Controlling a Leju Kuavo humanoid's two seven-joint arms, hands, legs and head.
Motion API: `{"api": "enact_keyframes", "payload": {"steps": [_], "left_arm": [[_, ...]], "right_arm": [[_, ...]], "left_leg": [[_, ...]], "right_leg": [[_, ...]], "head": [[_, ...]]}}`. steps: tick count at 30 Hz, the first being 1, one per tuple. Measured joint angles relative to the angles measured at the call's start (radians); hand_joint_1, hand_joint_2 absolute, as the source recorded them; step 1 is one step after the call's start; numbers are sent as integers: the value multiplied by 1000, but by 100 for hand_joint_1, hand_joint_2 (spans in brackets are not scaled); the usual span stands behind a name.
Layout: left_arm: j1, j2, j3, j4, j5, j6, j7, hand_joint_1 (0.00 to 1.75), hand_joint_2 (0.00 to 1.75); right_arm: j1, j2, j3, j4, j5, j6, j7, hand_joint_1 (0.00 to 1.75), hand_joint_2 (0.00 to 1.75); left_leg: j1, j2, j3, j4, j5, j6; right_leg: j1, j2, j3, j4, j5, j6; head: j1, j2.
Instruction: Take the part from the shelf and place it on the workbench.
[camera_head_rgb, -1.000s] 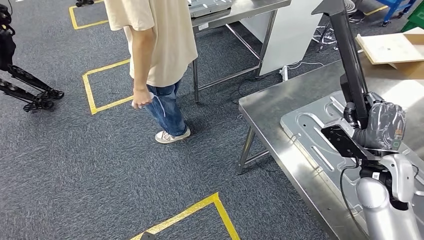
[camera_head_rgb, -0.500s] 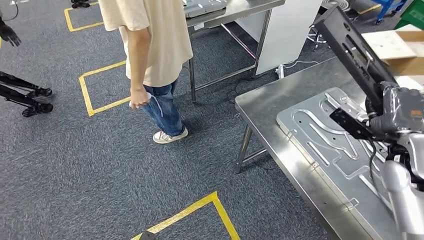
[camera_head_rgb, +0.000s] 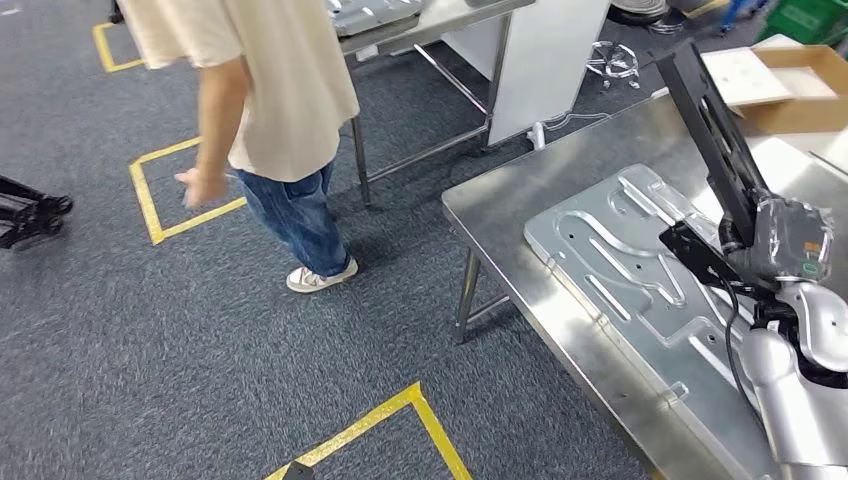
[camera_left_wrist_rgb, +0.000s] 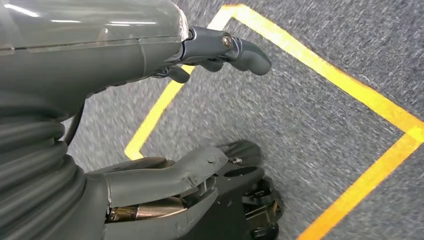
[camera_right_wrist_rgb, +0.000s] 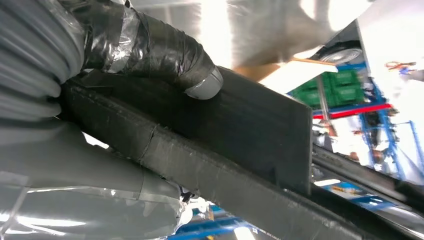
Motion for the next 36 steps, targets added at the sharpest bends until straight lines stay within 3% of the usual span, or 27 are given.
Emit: {"api": "enact_keyframes", "payload": {"steps": [2, 4, 6, 7, 9, 10, 12, 14, 15, 17, 19, 21, 23, 24, 25, 26, 28, 30, 32, 33, 34, 36], "left_arm": [[0, 0, 0, 0, 0, 0, 0, 0, 175], [-2, 0, 1, 0, 0, 0, -1, 0, 175], [-3, 0, 1, 0, 0, 0, -1, 0, 175], [-3, 0, 1, 0, 0, 0, -1, 0, 175], [-3, 0, 1, 0, 0, 0, -1, 0, 175], [-3, 0, 1, 0, 0, -1, -1, 0, 175], [-3, -1, 2, 0, 0, -1, -1, 0, 175], [-5, -2, 2, 0, 0, -1, -1, 0, 175], [-6, -2, 2, 0, 0, -1, -1, 0, 175], [-7, -2, 2, 0, 0, -1, 0, 0, 175], [-8, -2, 2, 0, 0, -1, 0, 0, 175], [-7, -2, 3, 0, 0, -1, -1, 0, 175], [-4, -2, 3, 0, 0, -1, 0, 0, 175], [-3, -2, 3, 0, 0, -1, 0, 0, 175], [-2, -2, 3, 0, 0, -1, 0, 0, 175], [-2, -2, 3, 0, 0, -1, 0, 0, 175], [-3, -2, 4, 0, 1, -1, 0, 0, 175], [-5, -2, 6, 0, 1, -1, 0, 0, 175], [-7, -2, 8, 0, 1, 0, 0, 0, 175], [-9, -2, 8, 0, 1, 0, 0, 0, 175], [-10, -2, 8, 0, 1, 0, 0, 0, 175], [-10, -3, 9, 0, 1, 0, -1, 0, 175]], "right_arm": [[10, 2, -5, 1, -4, 0, -1, 175, 175], [16, 2, -12, 1, -5, 1, -1, 175, 175], [15, 2, -17, 1, -8, 2, -1, 175, 175], [17, 2, -18, 1, -9, 3, -1, 175, 175], [24, 3, -18, 3, -10, 3, -1, 175, 175], [26, 3, -18, 3, -10, 4, -1, 175, 175], [25, 3, -19, 4, -10, 4, -1, 175, 175], [24, 3, -20, 4, -11, 4, -1, 175, 175], [24, 3, -21, 4, -11, 4, -1, 175, 175], [26, 3, -22, 3, -10, 5, -1, 175, 175], [26, 2, -24, 1, -8, 5, 1, 175, 175], [26, 3, -24, -1, -3, 7, 3, 175, 175], [26, 4, -25, -1, 2, 11, 4, 175, 175], [26, 4, -25, 0, 4, 15, 5, 175, 175], [26, 4, -25, 1, 5, 19, 5, 175, 175], [25, 4, -25, 2, 6, 22, 5, 175, 175], [21, 4, -25, 5, 7, 28, 6, 175, 175], [14, 3, -24, 9, 9, 34, 7, 175, 175], [13, 0, -24, 13, 9, 40, 8, 175, 175], [13, -3, -25, 15, 9, 41, 8, 175, 175], [12, -7, -25, 17, 9, 42, 8, 175, 175], [6, -11, -25, 21, 9, 42, 9, 175, 175]], "left_leg": [[-1, 22, 9, -22, 3, 0], [2, 48, 24, -47, 13, 3], [2, 73, 31, -58, 16, 7], [1, 86, 31, -58, 15, 7], [0, 111, 31, -56, 11, 7], [1, 123, 31, -53, 8, 5], [1, 145, 32, -43, -1, -2], [-4, 162, 31, -30, -12, -13], [-7, 171, 32, -27, -15, -18], [-8, 186, 35, -25, -21, -28], [-4, 160, 26, 3, -47, -38], [1, 110, -18, 105, -107, -44], [1, 91, -78, 229, -157, -44], [1, 89, -93, 258, -158, -42], [1, 87, -91, 250, -139, -38], [1, 81, -72, 205, -105, -34], [2, 40, -13, 74, -37, -23], [1, 8, 20, -1, -15, -17], [-1, 19, 27, -17, -14, -11], [-1, 31, 31, -26, -8, -6], [0, 44, 35, -37, -2, 0], [-1, 71, 40, -52, 6, 10]], "right_leg": [[-6, 16, -4, -6, 7, 13], [-4, -9, -16, 18, -10, 21], [-2, -47, -63, 114, -62, 26], [-2, -55, -93, 175, -88, 29], [-7, -62, -124, 234, -96, 36], [-9, -68, -111, 210, -74, 38], [-8, -104, -47, 91, -17, 41], [-2, -134, -2, 6, 8, 30], [2, -136, 0, -3, 5, 23], [2, -112, -3, -3, 8, 9], [-1, -92, -4, -6, 13, -3], [-1, -72, -5, -8, 16, -12], [3, -49, -8, -7, 17, -17], [5, -35, -9, -7, 18, -18], [6, -21, -9, -6, 18, -18], [7, -7, -8, -5, 18, -18], [7, 19, -9, -2, 19, -16], [4, 43, -15, -1, 23, -7], [-2, 66, -21, -7, 32, 8], [-3, 58, -24, -7, 33, 13], [-2, 33, -30, 3, 25, 16], [2, -32, -67, 82, -23, 20]], "head": [[-1, 0], [0, 0], [1, 0], [1, 0], [1, 0], [1, 0], [1, 0], [0, 0], [0, 0], [0, 0], [0, 0], [-1, 0], [-1, 0], [-1, 0], [-1, 0], [-1, 0], [0, 0], [0, 0], [-1, 0], [-1, 0], [0, 0], [2, 0]]}}
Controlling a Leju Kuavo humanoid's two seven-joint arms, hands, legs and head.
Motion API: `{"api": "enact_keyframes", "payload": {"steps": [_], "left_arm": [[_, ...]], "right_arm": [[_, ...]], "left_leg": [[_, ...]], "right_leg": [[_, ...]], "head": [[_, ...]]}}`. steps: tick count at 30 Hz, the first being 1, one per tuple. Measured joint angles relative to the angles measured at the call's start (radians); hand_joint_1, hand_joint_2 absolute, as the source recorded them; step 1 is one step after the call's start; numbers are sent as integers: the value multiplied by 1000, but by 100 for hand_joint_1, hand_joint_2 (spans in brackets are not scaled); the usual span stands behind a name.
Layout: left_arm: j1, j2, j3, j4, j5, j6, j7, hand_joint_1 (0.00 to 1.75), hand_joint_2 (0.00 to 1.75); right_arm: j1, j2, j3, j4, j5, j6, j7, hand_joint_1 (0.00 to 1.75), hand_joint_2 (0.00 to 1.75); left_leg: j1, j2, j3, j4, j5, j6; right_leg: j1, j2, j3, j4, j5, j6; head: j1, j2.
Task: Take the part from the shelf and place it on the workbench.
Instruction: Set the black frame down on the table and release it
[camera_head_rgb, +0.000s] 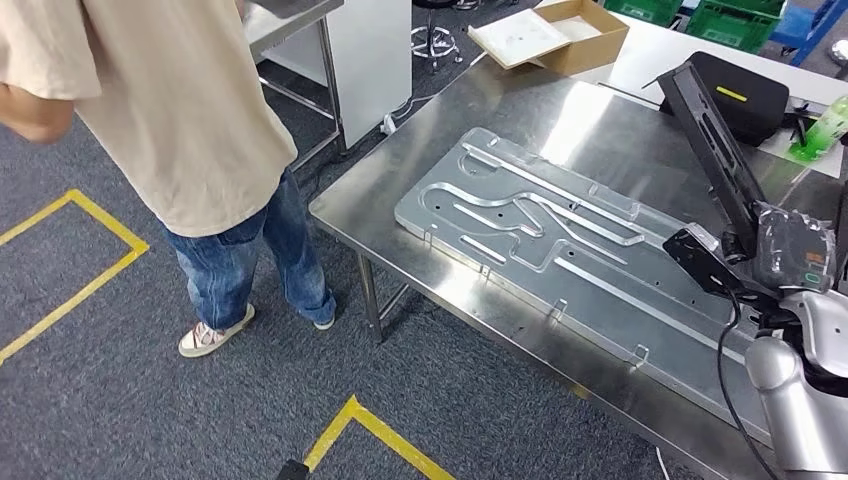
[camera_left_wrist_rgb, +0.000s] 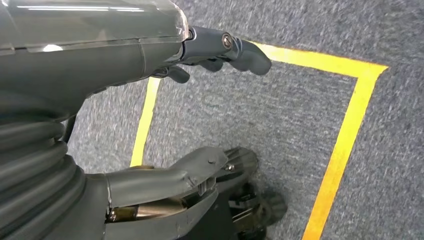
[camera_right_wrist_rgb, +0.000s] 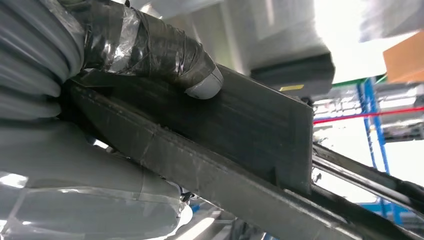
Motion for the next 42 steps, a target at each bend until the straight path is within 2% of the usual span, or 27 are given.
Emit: {"api": "enact_keyframes", "payload": {"steps": [1, 2, 3, 4, 5, 7, 9, 11, 13, 15, 17, 18, 19, 20, 22, 24, 27, 29, 30, 32, 33, 34, 35, 37, 38, 40, 42], "left_arm": [[1, 0, 0, 0, 0, 0, 0, 0, 175], [3, 0, 1, 0, 0, 0, 0, 0, 175], [4, 0, 1, 0, 0, 0, 0, 0, 175], [4, 0, 1, 0, 0, 0, 0, 0, 175], [4, 0, 2, 0, 0, -1, 0, 0, 175], [3, 0, 2, 0, 0, -1, 0, 0, 175], [0, 0, 3, 0, -2, -2, 0, 0, 175], [-2, 0, 3, 0, -5, -1, 1, 0, 175], [-2, 0, 3, 0, -8, -1, 1, 0, 175], [-1, 0, 3, 0, -12, 0, 2, 0, 175], [1, 0, 3, 0, -15, 0, 2, 0, 175], [2, 0, 4, 0, -16, 0, 3, 0, 175], [3, 0, 4, 0, -17, 0, 3, 0, 175], [4, 0, 4, 0, -17, 0, 3, 0, 175], [5, 0, 4, 0, -17, 0, 4, 0, 175], [4, 0, 4, 0, -17, 0, 4, 0, 175], [5, 0, 5, 0, -18, 1, 4, 0, 175], [3, -1, 6, 0, -19, 2, 4, 0, 175], [2, -1, 6, 0, -20, 3, 5, 0, 175], [2, -1, 6, 0, -23, 3, 6, 0, 175], [2, -1, 6, 0, -24, 3, 8, 0, 175], [2, -1, 6, 0, -27, 3, 9, 0, 175], [2, -1, 6, 0, -30, 3, 10, 0, 175], [1, -2, 6, 0, -38, 3, 13, 0, 175], [-1, -3, 6, 0, -41, 3, 15, 0, 175], [-4, -3, 6, 0, -44, 3, 18, 0, 175], [-5, -3, 6, 0, -45, 3, 20, 0, 175]], "right_arm": [[-3, -1, 0, 2, 0, 1, 0, 175, 175], [-3, -1, 0, 6, 0, 3, 0, 175, 175], [-3, -1, 0, 10, 2, 6, 0, 175, 175], [-3, -1, 0, 14, 7, 9, 1, 175, 175], [-4, -1, 0, 20, 14, 11, 1, 175, 175], [-7, 0, 1, 30, 39, 10, 2, 175, 175], [-10, 2, 4, 42, 77, 2, 3, 175, 175], [-13, 8, 12, 58, 122, -10, 6, 175, 175], [-19, 18, 27, 77, 164, -25, 9, 175, 175], [-29, 34, 47, 95, 197, -40, 13, 175, 175], [-35, 49, 66, 112, 214, -49, 17, 175, 175], [-35, 55, 72, 119, 216, -50, 18, 175, 175], [-36, 60, 77, 126, 217, -51, 18, 175, 175], [-37, 64, 81, 131, 217, -51, 18, 175, 175], [-41, 70, 86, 141, 217, -51, 19, 175, 175], [-46, 75, 89, 148, 217, -53, 20, 175, 175], [-48, 78, 93, 158, 220, -54, 20, 175, 175], [-51, 79, 97, 164, 237, -53, 20, 175, 175], [-55, 80, 100, 168, 253, -53, 20, 175, 175], [-64, 85, 113, 180, 295, -53, 18, 175, 175], [-67, 90, 122, 189, 318, -53, 17, 175, 175], [-69, 97, 133, 199, 341, -54, 16, 175, 175], [-72, 105, 146, 209, 362, -53, 14, 175, 175], [-85, 125, 175, 224, 392, -52, 8, 175, 175], [-95, 136, 191, 231, 402, -51, 6, 175, 175], [-114, 156, 223, 242, 419, -45, 5, 175, 175], [-127, 174, 257, 251, 436, -35, 6, 175, 175]], "left_leg": [[-1, 13, 0, -2, 0, 2], [-2, 24, -1, -1, 0, 3], [-2, 35, -2, 0, -1, 2], [-1, 43, -3, 1, -3, 0], [-1, 50, -3, 3, -5, -3], [-1, 62, -5, 12, -12, -13], [-3, 69, -8, 22, -19, -26], [-3, 73, -7, 25, -23, -35], [2, 59, -12, 41, -37, -45], [6, 33, -50, 123, -87, -53], [7, 20, -117, 257, -146, -54], [7, 18, -142, 304, -156, -53], [7, 18, -152, 315, -146, -51], [6, 17, -143, 288, -119, -48], [6, 9, -87, 155, -45, -39], [3, -1, -44, 54, -6, -33], [-1, -1, -37, 31, 1, -23], [-1, 3, -32, 16, 12, -11], [1, 5, -30, 10, 17, -5], [-1, 8, -31, 8, 20, -2], [-1, 9, -32, 9, 20, -1], [-1, 10, -33, 10, 20, -1], [-1, 11, -33, 11, 19, -2], [-1, 13, -34, 19, 16, -8], [-3, 14, -36, 25, 13, -12], [-6, 16, -42, 32, 10, -22], [-5, 18, -44, 33, 10, -33]], "right_leg": [[0, -19, -29, 60, -31, 4], [-3, -25, -56, 118, -54, 8], [-7, -28, -71, 153, -62, 13], [-12, -30, -68, 152, -52, 18], [-16, -34, -44, 113, -27, 22], [-20, -48, 31, -14, 21, 27], [-16, -53, 70, -84, 32, 17], [-10, -48, 70, -87, 29, 1], [-11, -44, 71, -89, 30, -11], [-10, -42, 71, -91, 33, -24], [-4, -39, 70, -91, 33, -32], [-2, -37, 70, -91, 32, -33], [0, -34, 70, -90, 32, -33], [2, -31, 71, -90, 32, -33], [2, -26, 72, -89, 31, -32], [3, -21, 69, -87, 32, -27], [0, -18, 65, -90, 37, -10], [-3, -22, 55, -67, 17, -1], [-3, -25, 39, -29, -8, 1], [-3, -29, -13, 89, -70, 5], [-3, -29, -36, 141, -88, 7], [-4, -30, -45, 164, -88, 9], [-6, -32, -37, 151, -71, 10], [-9, -38, 25, 34, -12, 9], [-7, -42, 56, -26, 8, 7], [-1, -45, 83, -83, 16, -2], [2, -40, 81, -85, 18, -14]], "head": [[1, 0], [1, 0], [1, 0], [1, 0], [1, 0], [1, 0], [1, 0], [0, 0], [0, 0], [0, 0], [0, 0], [0, 0], [0, 0], [0, 0], [0, 0], [0, 0], [0, 0], [1, 0], [1, 0], [1, 0], [1, 0], [1, 0], [1, 0], [1, 0], [1, 0], [1, 0], [0, 0]]}}
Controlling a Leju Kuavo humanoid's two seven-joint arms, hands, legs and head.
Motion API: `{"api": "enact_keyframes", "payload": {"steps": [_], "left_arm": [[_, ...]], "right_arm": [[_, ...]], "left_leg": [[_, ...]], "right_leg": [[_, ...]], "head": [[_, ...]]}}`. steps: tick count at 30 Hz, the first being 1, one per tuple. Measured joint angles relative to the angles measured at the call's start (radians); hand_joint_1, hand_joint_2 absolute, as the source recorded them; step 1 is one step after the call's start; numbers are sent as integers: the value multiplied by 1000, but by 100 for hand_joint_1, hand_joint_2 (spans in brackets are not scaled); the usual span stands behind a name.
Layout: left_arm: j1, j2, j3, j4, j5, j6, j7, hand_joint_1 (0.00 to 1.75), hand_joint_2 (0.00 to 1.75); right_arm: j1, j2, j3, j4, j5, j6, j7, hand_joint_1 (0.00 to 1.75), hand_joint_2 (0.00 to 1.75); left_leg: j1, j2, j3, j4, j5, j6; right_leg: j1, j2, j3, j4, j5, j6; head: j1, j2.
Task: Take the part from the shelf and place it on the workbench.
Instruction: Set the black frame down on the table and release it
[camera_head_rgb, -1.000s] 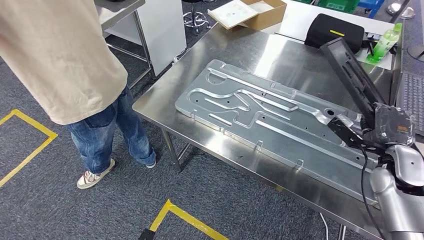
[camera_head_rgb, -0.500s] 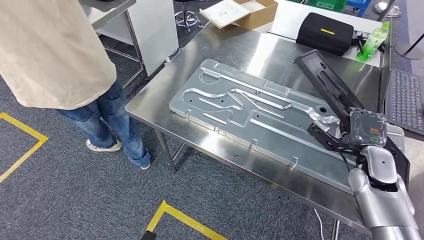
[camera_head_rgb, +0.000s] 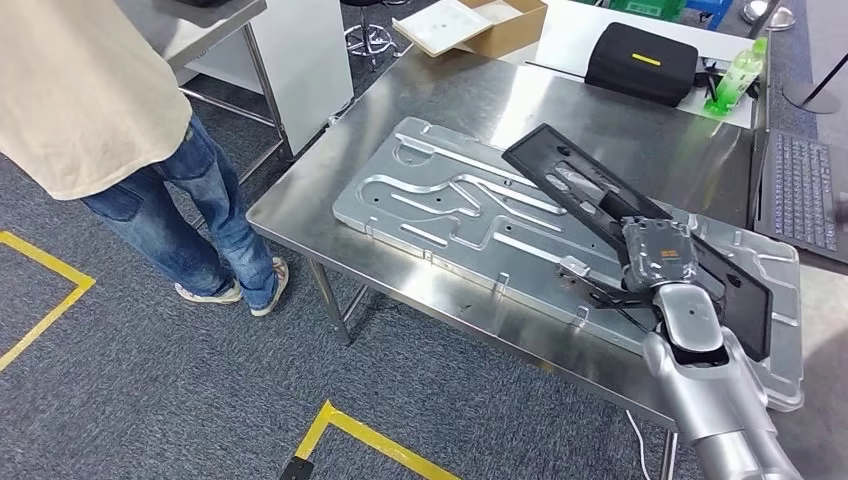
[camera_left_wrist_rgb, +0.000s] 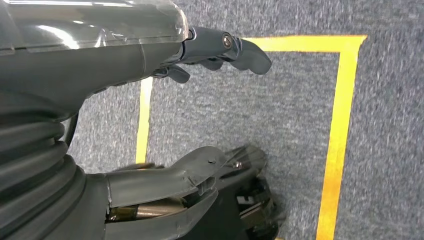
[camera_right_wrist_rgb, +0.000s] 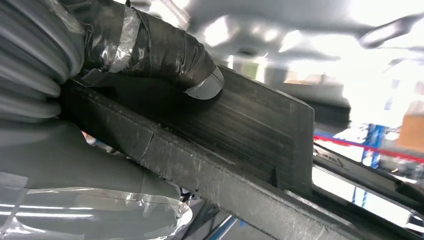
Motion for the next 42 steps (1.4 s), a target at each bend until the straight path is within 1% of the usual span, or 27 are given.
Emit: {"api": "enact_keyframes", "payload": {"steps": [2, 3, 5, 6, 7, 8, 9, 10, 11, 12, 14, 16, 18, 20, 22, 23, 24, 25, 27, 29, 31, 33, 35, 37, 39, 40, 42], "left_arm": [[-1, 0, 0, 0, -1, 1, 1, 0, 175], [-1, -1, 0, 0, -3, 1, 1, 0, 175], [-1, -1, 0, 0, -7, 2, 2, 0, 175], [-1, -2, 0, 0, -10, 2, 2, 0, 175], [0, -2, 0, 0, -12, 2, 3, 0, 175], [0, -2, -1, 0, -14, 2, 3, 0, 175], [0, -2, -1, 0, -15, 2, 3, 0, 175], [0, -2, -2, 0, -16, 2, 3, 0, 175], [0, -2, -2, 0, -16, 1, 2, 0, 175], [0, -2, -2, 0, -16, 0, 0, 0, 175], [2, -3, -3, 0, -16, -7, -7, 0, 175], [2, -3, -3, 0, -15, -13, -17, 0, 175], [-2, -4, -5, 0, -15, -16, -26, 0, 175], [-3, -5, -6, 0, -16, -18, -32, 0, 175], [-2, -5, -7, 0, -16, -19, -36, 0, 175], [-2, -5, -7, 0, -17, -19, -37, 0, 175], [-2, -6, -7, 0, -17, -20, -37, 0, 175], [-3, -6, -8, 0, -17, -20, -37, 0, 175], [-6, -8, -9, 0, -17, -20, -38, 0, 175], [-6, -9, -9, 0, -17, -20, -38, 0, 175], [-6, -11, -10, 0, -17, -21, -39, 0, 175], [-6, -12, -11, 0, -18, -21, -42, 0, 175], [-6, -12, -11, 0, -18, -21, -45, 0, 175], [-1, -12, -11, 0, -18, -22, -48, 0, 175], [3, -11, -11, 0, -18, -23, -53, 0, 175], [4, -10, -11, 0, -17, -24, -55, 0, 175], [4, -10, -11, 0, -16, -25, -61, 0, 175]], "right_arm": [[-11, 18, 30, 7, 12, 10, 2, 175, 175], [-16, 27, 42, 10, 15, 14, 3, 175, 175], [-25, 47, 62, 16, 15, 19, 8, 175, 175], [-27, 55, 70, 20, 13, 22, 10, 175, 175], [-29, 62, 76, 24, 9, 27, 11, 175, 175], [-31, 68, 80, 28, 4, 31, 12, 175, 175], [-34, 72, 83, 33, -1, 36, 11, 175, 175], [-39, 76, 86, 37, -7, 40, 11, 175, 175], [-46, 79, 87, 41, -13, 43, 11, 175, 175], [-53, 82, 89, 44, -19, 45, 10, 175, 175], [-63, 86, 94, 51, -27, 49, 10, 175, 175], [-65, 87, 96, 56, -32, 50, 7, 175, 175], [-66, 87, 96, 61, -35, 50, 5, 175, 175], [-69, 87, 97, 66, -38, 50, 5, 175, 175], [-68, 87, 99, 73, -41, 50, 4, 175, 175], [-68, 87, 101, 75, -42, 50, 2, 175, 175], [-68, 88, 104, 77, -42, 50, 0, 175, 175], [-70, 88, 108, 78, -43, 50, -1, 175, 175], [-78, 90, 116, 78, -44, 49, -2, 175, 175], [-87, 91, 122, 78, -44, 48, -2, 175, 175], [-93, 92, 126, 77, -44, 48, -2, 175, 175], [-98, 94, 131, 75, -42, 47, -2, 175, 175], [-105, 98, 139, 75, -30, 47, 3, 175, 175], [-108, 100, 148, 77, -14, 50, 14, 175, 175], [-109, 100, 153, 79, -5, 53, 21, 175, 175], [-110, 100, 154, 81, -4, 54, 24, 175, 175], [-113, 99, 154, 85, -1, 54, 29, 175, 175]], "left_leg": [[3, -1, -10, 22, -18, -12], [5, -2, -26, 57, -41, -16], [8, -3, -83, 181, -104, -23], [9, -3, -111, 241, -126, -24], [10, -4, -129, 277, -131, -24], [10, -4, -128, 273, -116, -23], [12, -8, -108, 230, -86, -21], [13, -18, -76, 163, -50, -19], [15, -41, -42, 96, -24, -16], [17, -60, -18, 46, -9, -15], [15, -78, -2, 12, -7, -12], [13, -55, 0, 1, -1, -2], [15, -33, 5, -13, 7, 13], [13, -11, 6, -18, 9, 21], [9, 12, 6, -16, 7, 25], [8, 23, 5, -14, 5, 26], [7, 33, 5, -12, 3, 26], [6, 42, 6, -10, 0, 25], [2, 51, 8, -4, -5, 20], [-1, 56, 10, 0, -7, 13], [-1, 61, 11, -1, -10, 4], [2, 41, 0, 28, -34, -8], [8, 9, -46, 130, -91, -18], [18, -1, -103, 244, -133, -28], [29, -1, -121, 272, -123, -38], [35, -1, -111, 245, -99, -44], [50, -9, -67, 147, -43, -60]], "right_leg": [[-2, 2, 0, -4, 5, -13], [-3, 2, 0, -6, 7, -19], [0, 2, -2, -7, 8, -26], [1, 3, -3, -6, 9, -28], [3, 6, -3, -6, 9, -28], [4, 11, -3, -5, 9, -28], [4, 17, -3, -5, 8, -28], [4, 24, -3, -3, 8, -27], [4, 32, -6, -1, 8, -25], [4, 40, -9, 0, 9, -21], [0, 59, -18, 0, 15, -8], [-5, 72, -21, -3, 20, 5], [-3, 51, -38, 28, -3, 12], [-2, 22, -88, 135, -61, 16], [-2, 14, -138, 241, -98, 20], [-2, 11, -141, 249, -91, 21], [-2, 4, -124, 221, -68, 21], [-1, -9, -90, 161, -36, 19], [9, -58, -25, 40, 2, 7], [20, -80, -5, -6, 4, -6], [19, -64, -2, -13, 9, -16], [11, -54, 8, -27, 16, -26], [8, -48, 14, -35, 20, -32], [7, -42, 14, -34, 20, -33], [4, -36, 15, -32, 18, -30], [1, -32, 15, -29, 16, -27], [-8, -25, 12, -15, 6, -11]], "head": [[0, 0], [0, 0], [0, 0], [0, 0], [0, 0], [0, 0], [0, 0], [0, 0], [0, 0], [0, 0], [0, 0], [0, 0], [1, 0], [1, 0], [1, 0], [1, 0], [1, 0], [1, 0], [1, 0], [1, 0], [0, 0], [0, 0], [-1, 0], [-2, 0], [-2, 0], [-2, 0], [-2, 0]]}}
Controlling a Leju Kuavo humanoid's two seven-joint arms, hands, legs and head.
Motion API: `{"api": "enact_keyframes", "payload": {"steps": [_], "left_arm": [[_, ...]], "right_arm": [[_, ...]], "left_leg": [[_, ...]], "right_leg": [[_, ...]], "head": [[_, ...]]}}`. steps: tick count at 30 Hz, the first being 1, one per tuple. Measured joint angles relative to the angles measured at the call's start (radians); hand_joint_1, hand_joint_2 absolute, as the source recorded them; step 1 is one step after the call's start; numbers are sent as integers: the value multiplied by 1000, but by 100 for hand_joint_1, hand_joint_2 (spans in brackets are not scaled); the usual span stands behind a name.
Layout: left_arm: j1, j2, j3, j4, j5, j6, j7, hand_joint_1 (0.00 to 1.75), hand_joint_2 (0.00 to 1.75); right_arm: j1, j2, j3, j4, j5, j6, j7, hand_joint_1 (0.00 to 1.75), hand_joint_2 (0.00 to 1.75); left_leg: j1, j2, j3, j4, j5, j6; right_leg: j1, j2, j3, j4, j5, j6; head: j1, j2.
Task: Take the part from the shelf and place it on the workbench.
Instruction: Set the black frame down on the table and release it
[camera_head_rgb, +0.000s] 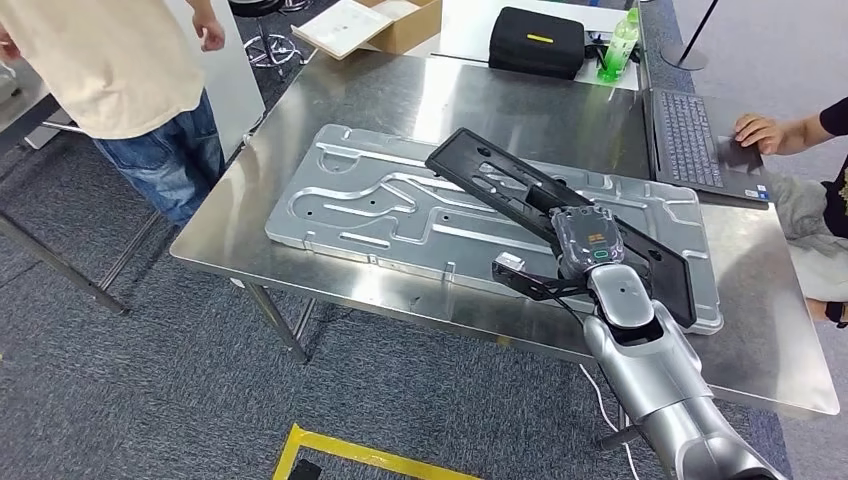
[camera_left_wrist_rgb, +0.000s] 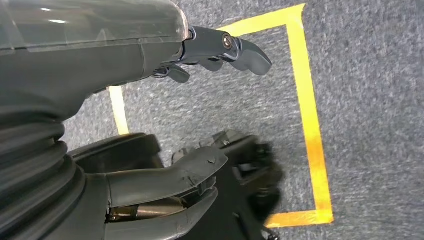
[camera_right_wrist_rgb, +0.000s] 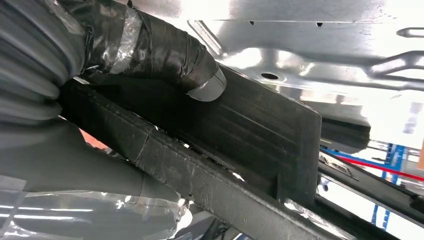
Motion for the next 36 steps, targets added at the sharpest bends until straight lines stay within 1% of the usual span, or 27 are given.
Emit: {"api": "enact_keyframes", "payload": {"steps": [1, 2, 3, 5, 6, 7, 8, 10, 11, 12, 13, 14, 15, 16, 17, 18, 20, 22, 23, 26, 27, 28, 29, 30, 32, 33, 36], "left_arm": [[0, -1, 0, 0, 1, 1, -4, 0, 175], [1, -2, 0, 0, 2, 2, -8, 0, 175], [3, -3, 0, 1, 4, 5, -11, 0, 175], [4, -2, 1, 1, 4, 13, -13, 0, 175], [3, 0, 1, 0, 3, 16, -13, 0, 175], [1, 1, 1, 0, 0, 20, -13, 0, 175], [-2, 1, 1, 0, -3, 22, -13, 0, 175], [-6, 2, 1, 0, -8, 25, -12, 0, 175], [-6, 2, 1, 0, -10, 26, -12, 0, 175], [-6, 2, 1, 0, -11, 27, -13, 0, 175], [-6, 2, 1, 0, -12, 28, -16, 0, 175], [-6, 2, 0, 0, -13, 29, -24, 0, 175], [-6, 2, -1, 0, -15, 33, -37, 0, 175], [-7, 1, -3, 0, -18, 37, -53, 0, 175], [-7, 1, -4, 0, -21, 43, -68, 0, 175], [-7, 1, -6, 0, -24, 48, -78, 0, 175], [-7, 1, -8, 0, -28, 60, -85, 0, 175], [-7, 1, -10, 0, -32, 72, -85, 0, 175], [-8, 1, -11, 0, -33, 77, -85, 0, 175], [-9, 2, -13, 0, -33, 65, -86, 0, 175], [-9, 2, -13, 0, -33, 53, -87, 0, 175], [-8, 3, -13, 0, -32, 40, -89, 0, 175], [-8, 3, -13, 0, -32, 29, -92, 0, 175], [-8, 4, -13, 0, -32, 20, -95, 0, 175], [-9, 5, -13, 0, -32, 8, -101, 0, 175], [-9, 7, -13, 0, -32, 3, -103, 0, 175], [-7, 10, -13, 0, -32, -8, -108, 0, 175]], "right_arm": [[-3, -3, -1, 3, 1, 0, 4, 175, 175], [-6, -6, -1, 7, 3, -1, 8, 175, 175], [-6, -11, -2, 12, 4, -2, 11, 175, 175], [-1, -22, -3, 20, 6, -4, 12, 175, 175], [4, -28, -3, 25, 7, -4, 11, 175, 175], [7, -33, -3, 29, 8, -4, 10, 175, 175], [9, -37, -3, 32, 9, -4, 9, 175, 175], [10, -45, -4, 38, 9, -4, 8, 175, 175], [12, -48, -4, 41, 10, -4, 8, 175, 175], [13, -51, -4, 45, 11, -3, 8, 175, 175], [15, -55, -4, 50, 13, -3, 8, 175, 175], [15, -60, -5, 54, 19, -4, 8, 175, 175], [12, -66, -5, 59, 27, -6, 8, 175, 175], [5, -75, -6, 66, 36, -10, 7, 175, 175], [-6, -85, -8, 76, 44, -17, 6, 175, 175], [-17, -95, -10, 87, 50, -24, 3, 175, 175], [-36, -112, -16, 108, 64, -35, -2, 175, 175], [-48, -123, -18, 130, 83, -38, -11, 175, 175], [-56, -126, -18, 145, 93, -38, -18, 175, 175], [-88, -129, -16, 203, 117, -38, -40, 175, 175], [-97, -130, -15, 227, 124, -39, -45, 175, 175], [-106, -130, -14, 250, 130, -41, -48, 175, 175], [-117, -131, -13, 273, 135, -42, -50, 175, 175], [-128, -133, -11, 294, 138, -43, -51, 175, 175], [-153, -139, -7, 326, 139, -42, -53, 175, 175], [-164, -144, -6, 339, 139, -40, -54, 175, 175], [-187, -160, -4, 367, 137, -36, -65, 175, 175]], "left_leg": [[5, -8, 23, -52, 19, -5], [7, -14, 36, -85, 27, -5], [5, -17, 39, -97, 24, -1], [-3, -6, 36, -97, 23, 20], [-6, 0, 37, -100, 25, 30], [-8, 4, 38, -103, 26, 39], [-11, 8, 39, -106, 28, 48], [-18, 12, 39, -107, 29, 59], [-22, 13, 39, -107, 28, 62], [-26, 14, 40, -107, 28, 65], [-29, 15, 41, -107, 27, 66], [-32, 15, 43, -107, 26, 67], [-34, 15, 45, -108, 26, 68], [-38, 15, 45, -107, 25, 68], [-40, 14, 44, -107, 25, 67], [-42, 15, 43, -108, 26, 65], [-42, 18, 44, -113, 28, 58], [-41, 18, 42, -100, 16, 48], [-41, 15, 30, -71, -4, 44], [-39, 10, -52, 99, -82, 37], [-39, 10, -71, 137, -89, 36], [-39, 9, -74, 138, -77, 38], [-39, 9, -58, 104, -49, 41], [-41, 8, -28, 41, -13, 47], [-45, 2, 31, -80, 32, 59], [-47, -1, 47, -115, 39, 63], [-49, 0, 56, -143, 48, 74]], "right_leg": [[-3, 4, -7, 14, -6, 11], [-5, 10, -15, 24, -10, 21], [-6, 16, -23, 31, -9, 29], [-12, 26, -31, 30, -3, 40], [-14, 28, -34, 33, -6, 42], [-16, 28, -42, 50, -19, 43], [-15, 28, -59, 87, -42, 42], [-8, 28, -116, 207, -99, 36], [-4, 28, -143, 262, -117, 32], [0, 28, -158, 290, -118, 27], [4, 28, -156, 284, -102, 21], [8, 28, -136, 243, -72, 14], [13, 25, -107, 180, -39, 6], [19, 20, -77, 120, -17, 0], [23, 16, -56, 74, -5, -3], [27, 14, -45, 49, -3, -6], [30, 18, -40, 34, -5, -8], [25, 23, -31, 21, 2, -15], [22, 25, -28, 16, 5, -20], [24, 31, -28, 13, 8, -27], [25, 33, -28, 14, 8, -27], [26, 35, -28, 15, 8, -27], [27, 37, -28, 16, 8, -28], [28, 40, -28, 18, 8, -27], [29, 43, -31, 21, 7, -24], [29, 44, -33, 21, 8, -20], [24, 44, -35, 15, 13, -5]], "head": [[0, 0], [0, 0], [0, 0], [1, 0], [1, 0], [1, 0], [1, 0], [1, 0], [1, 0], [1, 0], [1, 0], [1, 0], [1, 0], [1, 0], [1, 0], [1, 0], [1, 0], [0, 0], [0, 0], [0, 0], [0, 0], [0, 0], [0, 0], [0, 0], [0, 0], [1, 0], [0, 0]]}}
